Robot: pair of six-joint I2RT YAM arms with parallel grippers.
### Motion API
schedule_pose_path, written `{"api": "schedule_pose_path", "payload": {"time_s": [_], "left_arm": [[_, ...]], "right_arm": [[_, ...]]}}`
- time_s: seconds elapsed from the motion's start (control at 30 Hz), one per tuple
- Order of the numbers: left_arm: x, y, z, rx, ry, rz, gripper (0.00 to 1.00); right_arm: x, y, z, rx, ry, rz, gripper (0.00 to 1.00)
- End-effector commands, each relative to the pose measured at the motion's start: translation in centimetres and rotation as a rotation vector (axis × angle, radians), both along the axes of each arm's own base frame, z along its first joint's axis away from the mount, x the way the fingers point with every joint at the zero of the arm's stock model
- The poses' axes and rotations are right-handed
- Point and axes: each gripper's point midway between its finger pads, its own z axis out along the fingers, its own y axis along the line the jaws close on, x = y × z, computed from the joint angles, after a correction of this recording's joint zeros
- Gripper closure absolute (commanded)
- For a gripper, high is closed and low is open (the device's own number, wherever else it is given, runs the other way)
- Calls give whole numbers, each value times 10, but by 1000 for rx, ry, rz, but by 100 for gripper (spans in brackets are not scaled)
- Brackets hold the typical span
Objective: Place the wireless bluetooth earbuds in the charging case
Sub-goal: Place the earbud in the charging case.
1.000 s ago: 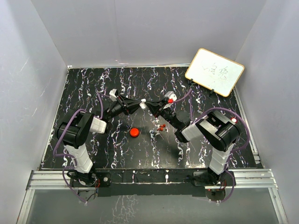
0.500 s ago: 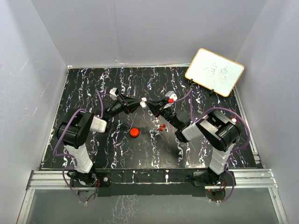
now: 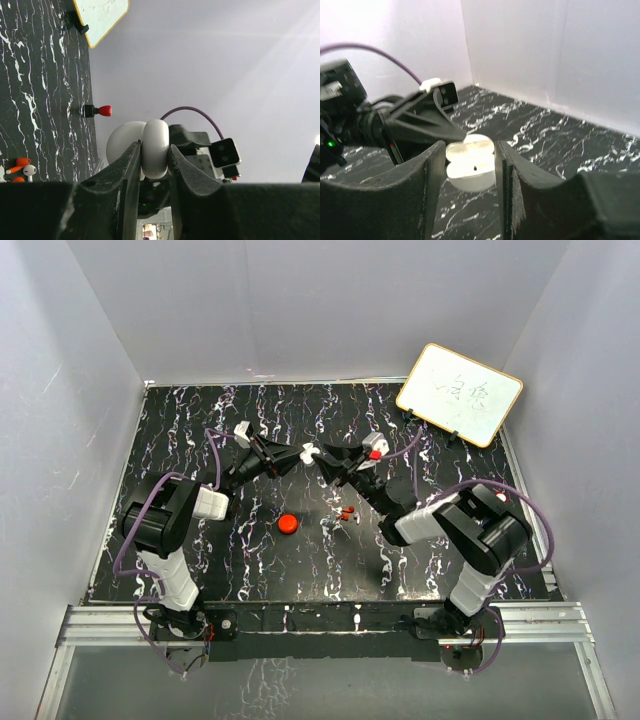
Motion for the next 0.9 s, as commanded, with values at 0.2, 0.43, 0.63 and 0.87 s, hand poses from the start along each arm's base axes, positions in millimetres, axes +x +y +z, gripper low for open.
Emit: {"api": "schedule_pose_path", "payload": {"time_s": [0.2, 0.43, 0.63, 0.87], "left_arm": [[-3, 16, 27, -24, -205, 5, 100], [-2, 29, 13, 67, -216, 18, 100], [0, 29, 5, 177, -220, 23, 100], [-2, 31, 6, 238, -226, 29, 100]], "right_arm": [[-18, -73, 97, 170, -133, -239, 57], [9, -83, 3, -217, 431, -369, 57], [-15, -90, -48, -390, 628, -330, 52], [-56, -87, -103, -426, 876, -230, 48]]}}
